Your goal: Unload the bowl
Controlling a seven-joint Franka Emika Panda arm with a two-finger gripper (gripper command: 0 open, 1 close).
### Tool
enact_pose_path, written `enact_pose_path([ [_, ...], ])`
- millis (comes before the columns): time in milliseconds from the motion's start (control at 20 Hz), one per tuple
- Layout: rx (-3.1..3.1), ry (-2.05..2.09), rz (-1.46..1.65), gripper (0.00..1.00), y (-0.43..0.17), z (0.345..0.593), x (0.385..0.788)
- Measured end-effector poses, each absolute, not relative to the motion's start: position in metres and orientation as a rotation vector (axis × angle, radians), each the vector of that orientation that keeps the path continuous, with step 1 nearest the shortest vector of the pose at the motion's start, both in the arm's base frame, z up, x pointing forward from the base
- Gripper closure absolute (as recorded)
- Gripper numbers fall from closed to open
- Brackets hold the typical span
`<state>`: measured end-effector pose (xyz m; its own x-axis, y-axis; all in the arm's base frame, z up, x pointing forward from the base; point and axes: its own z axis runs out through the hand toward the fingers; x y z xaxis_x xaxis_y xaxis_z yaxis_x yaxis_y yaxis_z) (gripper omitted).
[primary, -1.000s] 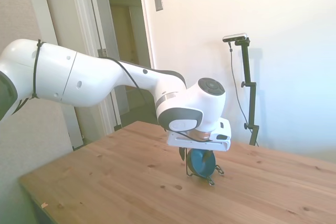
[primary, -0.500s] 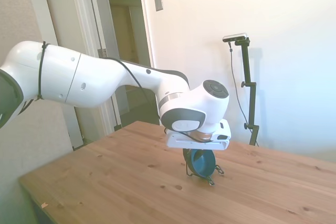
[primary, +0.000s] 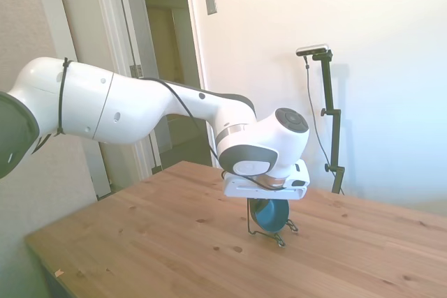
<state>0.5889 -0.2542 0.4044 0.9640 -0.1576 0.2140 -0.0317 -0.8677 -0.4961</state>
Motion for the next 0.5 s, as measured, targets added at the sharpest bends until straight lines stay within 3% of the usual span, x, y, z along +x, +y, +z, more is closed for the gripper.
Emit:
enact_pose_path([
  [500, -2.575, 0.117, -0.405, 1.00, -0.254, 0.431, 0.587],
])
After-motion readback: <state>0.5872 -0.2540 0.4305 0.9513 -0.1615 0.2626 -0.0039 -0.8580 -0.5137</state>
